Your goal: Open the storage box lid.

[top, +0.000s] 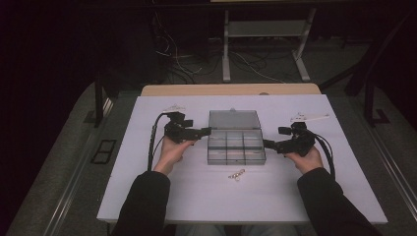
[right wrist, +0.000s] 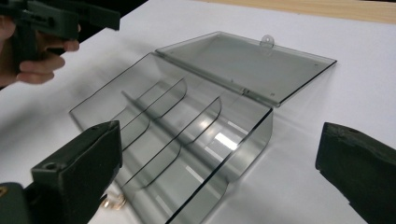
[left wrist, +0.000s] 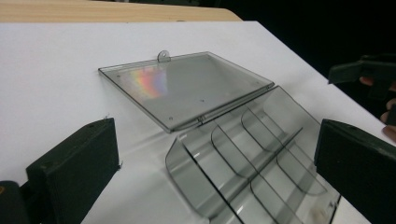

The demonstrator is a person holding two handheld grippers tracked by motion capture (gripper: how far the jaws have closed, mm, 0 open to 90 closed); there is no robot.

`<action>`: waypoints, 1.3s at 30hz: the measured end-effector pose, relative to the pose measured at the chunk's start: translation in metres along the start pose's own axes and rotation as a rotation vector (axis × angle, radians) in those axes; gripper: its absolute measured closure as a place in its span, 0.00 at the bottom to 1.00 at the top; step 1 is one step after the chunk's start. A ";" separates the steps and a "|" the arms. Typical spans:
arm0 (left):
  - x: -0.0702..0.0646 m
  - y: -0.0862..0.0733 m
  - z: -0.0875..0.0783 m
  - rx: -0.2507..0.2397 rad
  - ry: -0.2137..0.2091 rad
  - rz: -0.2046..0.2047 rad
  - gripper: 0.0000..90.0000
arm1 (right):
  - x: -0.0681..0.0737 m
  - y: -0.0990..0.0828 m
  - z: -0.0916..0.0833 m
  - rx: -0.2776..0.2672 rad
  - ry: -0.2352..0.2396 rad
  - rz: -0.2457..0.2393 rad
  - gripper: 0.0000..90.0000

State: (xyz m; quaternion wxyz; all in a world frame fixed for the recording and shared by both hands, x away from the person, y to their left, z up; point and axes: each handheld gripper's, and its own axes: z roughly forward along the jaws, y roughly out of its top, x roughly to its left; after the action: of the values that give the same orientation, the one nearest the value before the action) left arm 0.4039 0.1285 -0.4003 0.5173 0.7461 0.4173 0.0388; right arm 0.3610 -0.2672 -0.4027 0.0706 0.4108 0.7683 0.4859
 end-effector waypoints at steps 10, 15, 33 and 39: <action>-0.014 -0.005 -0.019 -0.011 -0.025 0.029 0.00 | 0.015 -0.025 -0.022 0.000 0.012 -0.016 0.00; -0.023 -0.008 -0.024 -0.018 -0.050 0.047 0.00 | 0.022 -0.035 -0.028 0.017 0.011 -0.018 0.00; -0.050 -0.024 -0.024 0.023 -0.095 0.098 0.00 | 0.034 -0.062 -0.047 0.027 0.015 -0.015 0.00; -0.059 -0.031 -0.018 0.051 -0.124 0.119 0.00 | 0.035 -0.068 -0.052 0.028 0.020 0.000 0.00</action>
State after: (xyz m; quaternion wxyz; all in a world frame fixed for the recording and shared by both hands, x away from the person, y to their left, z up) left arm 0.3386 0.1060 -0.3946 0.5199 0.7835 0.3401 0.0128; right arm 0.2732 -0.2916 -0.4204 0.0569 0.4069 0.7756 0.4791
